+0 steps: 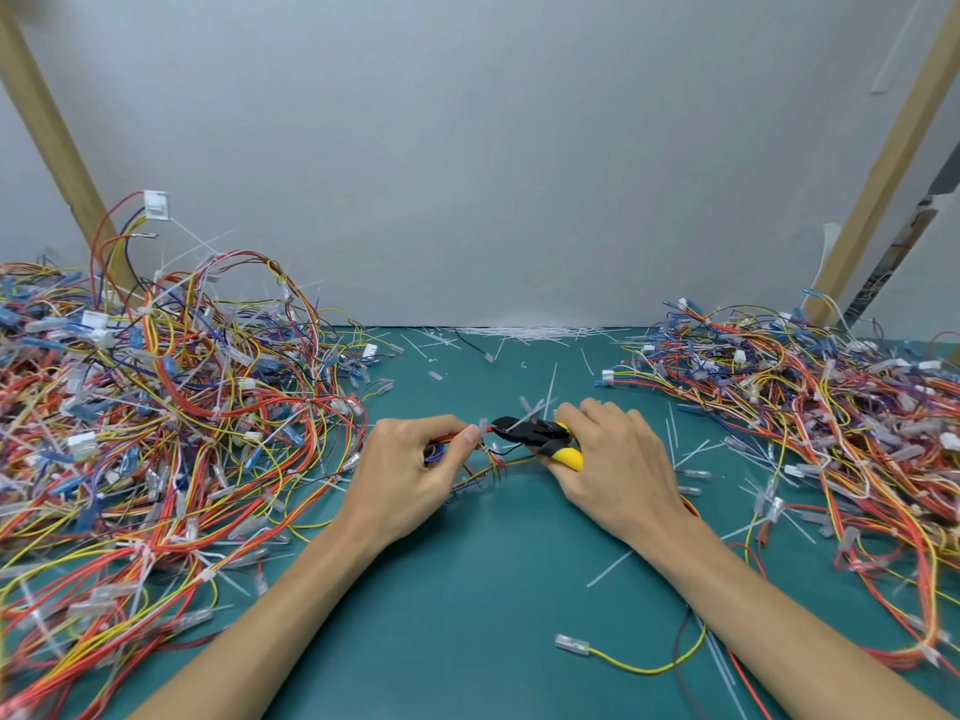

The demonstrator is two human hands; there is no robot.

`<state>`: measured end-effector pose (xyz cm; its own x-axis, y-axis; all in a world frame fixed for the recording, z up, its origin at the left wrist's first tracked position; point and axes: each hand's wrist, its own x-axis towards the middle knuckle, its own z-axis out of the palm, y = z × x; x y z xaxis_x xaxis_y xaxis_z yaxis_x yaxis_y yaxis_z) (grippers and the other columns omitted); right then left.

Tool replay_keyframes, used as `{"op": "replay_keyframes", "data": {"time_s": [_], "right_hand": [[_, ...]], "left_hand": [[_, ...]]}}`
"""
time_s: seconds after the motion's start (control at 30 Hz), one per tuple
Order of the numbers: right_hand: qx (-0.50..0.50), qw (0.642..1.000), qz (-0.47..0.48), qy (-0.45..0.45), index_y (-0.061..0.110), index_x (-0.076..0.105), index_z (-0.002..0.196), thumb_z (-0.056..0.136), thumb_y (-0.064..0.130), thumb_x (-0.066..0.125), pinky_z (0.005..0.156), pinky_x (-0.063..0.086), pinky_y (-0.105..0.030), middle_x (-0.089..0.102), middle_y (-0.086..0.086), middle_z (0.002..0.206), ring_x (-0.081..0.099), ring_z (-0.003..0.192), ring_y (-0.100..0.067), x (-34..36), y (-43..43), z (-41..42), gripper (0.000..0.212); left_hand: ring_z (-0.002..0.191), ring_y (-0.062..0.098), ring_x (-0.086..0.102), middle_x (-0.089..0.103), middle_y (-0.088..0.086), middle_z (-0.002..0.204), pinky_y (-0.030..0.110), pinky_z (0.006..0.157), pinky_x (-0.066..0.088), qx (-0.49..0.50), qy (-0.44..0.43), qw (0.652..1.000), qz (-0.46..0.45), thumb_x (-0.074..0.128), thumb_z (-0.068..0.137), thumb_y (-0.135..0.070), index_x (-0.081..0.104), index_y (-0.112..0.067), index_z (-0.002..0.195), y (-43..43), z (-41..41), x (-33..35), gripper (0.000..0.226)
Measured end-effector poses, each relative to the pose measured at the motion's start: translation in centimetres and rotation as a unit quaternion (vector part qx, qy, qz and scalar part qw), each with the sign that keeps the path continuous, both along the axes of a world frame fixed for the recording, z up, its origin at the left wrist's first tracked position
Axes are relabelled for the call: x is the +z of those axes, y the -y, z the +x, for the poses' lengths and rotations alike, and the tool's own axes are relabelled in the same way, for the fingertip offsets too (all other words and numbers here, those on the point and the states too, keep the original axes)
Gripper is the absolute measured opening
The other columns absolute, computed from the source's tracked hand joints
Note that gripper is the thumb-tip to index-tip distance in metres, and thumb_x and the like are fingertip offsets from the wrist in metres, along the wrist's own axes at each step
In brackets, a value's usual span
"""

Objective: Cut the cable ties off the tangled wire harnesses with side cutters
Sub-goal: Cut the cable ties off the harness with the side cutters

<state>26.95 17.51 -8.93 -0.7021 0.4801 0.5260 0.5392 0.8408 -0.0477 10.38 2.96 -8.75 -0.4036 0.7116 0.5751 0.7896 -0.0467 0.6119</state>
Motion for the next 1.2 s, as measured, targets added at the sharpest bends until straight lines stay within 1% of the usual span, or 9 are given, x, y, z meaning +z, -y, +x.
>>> {"op": "replay_keyframes", "data": {"time_s": [0.07,0.2,0.33,0.47,0.6,0.77,0.93,1.1,1.2], "right_hand": [[-0.002,1.0,0.0,0.016,0.022,0.056,0.091,0.085,0.05,0.061,0.069,0.034,-0.034,0.054,0.004,0.082,0.05,0.079,-0.023,-0.06,-0.1,-0.04,0.029],[-0.018,0.999,-0.01,0.037,0.026,0.055,0.086,0.085,0.053,0.057,0.064,0.026,-0.032,0.055,0.006,0.075,0.053,0.075,-0.023,0.32,-0.18,-0.01,0.027],[-0.022,0.999,-0.003,0.025,0.025,0.056,0.084,0.083,0.05,0.061,0.062,0.028,-0.032,0.056,0.006,0.073,0.053,0.072,-0.024,0.28,-0.03,0.01,0.026],[-0.026,0.999,-0.004,0.047,0.025,0.054,0.093,0.086,0.054,0.056,0.068,0.031,-0.034,0.055,0.006,0.083,0.052,0.081,-0.023,0.04,-0.09,-0.14,0.029],[-0.04,0.998,-0.014,0.045,0.026,0.051,0.083,0.086,0.055,0.053,0.061,0.024,-0.032,0.056,0.006,0.074,0.053,0.07,-0.026,0.18,-0.05,-0.12,0.03],[-0.029,0.999,0.014,0.032,0.024,0.056,0.084,0.082,0.052,0.063,0.063,0.032,-0.033,0.056,0.005,0.075,0.054,0.073,-0.024,0.1,-0.05,-0.06,0.029],[-0.037,0.999,0.021,0.031,0.024,0.051,0.076,0.08,0.053,0.063,0.057,0.025,-0.03,0.054,0.005,0.067,0.054,0.063,-0.026,0.19,0.04,-0.06,0.031],[-0.041,0.998,0.01,0.036,0.026,0.053,0.08,0.083,0.056,0.057,0.058,0.024,-0.031,0.056,0.006,0.07,0.056,0.068,-0.025,0.3,-0.06,-0.09,0.03],[-0.042,0.998,0.012,0.034,0.026,0.056,0.083,0.084,0.056,0.057,0.059,0.026,-0.032,0.058,0.006,0.073,0.055,0.07,-0.024,0.28,-0.11,-0.04,0.03]], "left_hand": [[0.051,0.019,0.031,0.04,0.004,0.052,0.027,0.047,0.025,0.0,-0.003,1.0,-0.002,0.054,0.093,-0.044,0.071,-0.02,0.074,-0.01,0.0,-0.02,0.035],[0.05,0.02,0.033,0.043,0.004,0.051,0.03,0.048,0.027,0.0,-0.003,1.0,-0.005,0.054,0.093,-0.045,0.071,-0.022,0.075,0.0,-0.05,-0.09,0.034],[0.05,0.02,0.033,0.042,0.003,0.051,0.029,0.048,0.026,0.0,-0.004,1.0,-0.004,0.054,0.093,-0.045,0.071,-0.023,0.075,0.03,-0.01,-0.1,0.034],[0.05,0.017,0.031,0.04,0.002,0.051,0.028,0.048,0.025,0.002,-0.006,1.0,-0.004,0.055,0.093,-0.044,0.071,-0.022,0.074,0.07,0.01,-0.05,0.033],[0.051,0.019,0.03,0.04,0.004,0.051,0.028,0.048,0.025,0.002,-0.008,1.0,-0.004,0.054,0.093,-0.043,0.071,-0.02,0.073,0.09,0.02,0.0,0.035],[0.052,0.02,0.03,0.038,0.005,0.052,0.03,0.049,0.026,0.004,-0.012,1.0,-0.008,0.054,0.093,-0.044,0.07,-0.019,0.072,0.07,0.12,0.07,0.036],[0.05,0.014,0.027,0.038,0.003,0.052,0.028,0.048,0.026,0.002,-0.004,1.0,-0.002,0.055,0.093,-0.044,0.071,-0.023,0.073,0.09,0.07,0.02,0.033],[0.052,0.018,0.029,0.037,0.004,0.052,0.028,0.048,0.025,0.006,-0.015,1.0,-0.005,0.055,0.093,-0.044,0.069,-0.02,0.071,0.03,0.07,0.04,0.035],[0.05,0.015,0.028,0.038,0.003,0.052,0.028,0.048,0.026,0.006,-0.012,1.0,-0.005,0.055,0.093,-0.045,0.069,-0.021,0.072,0.07,0.05,0.02,0.035]]}}
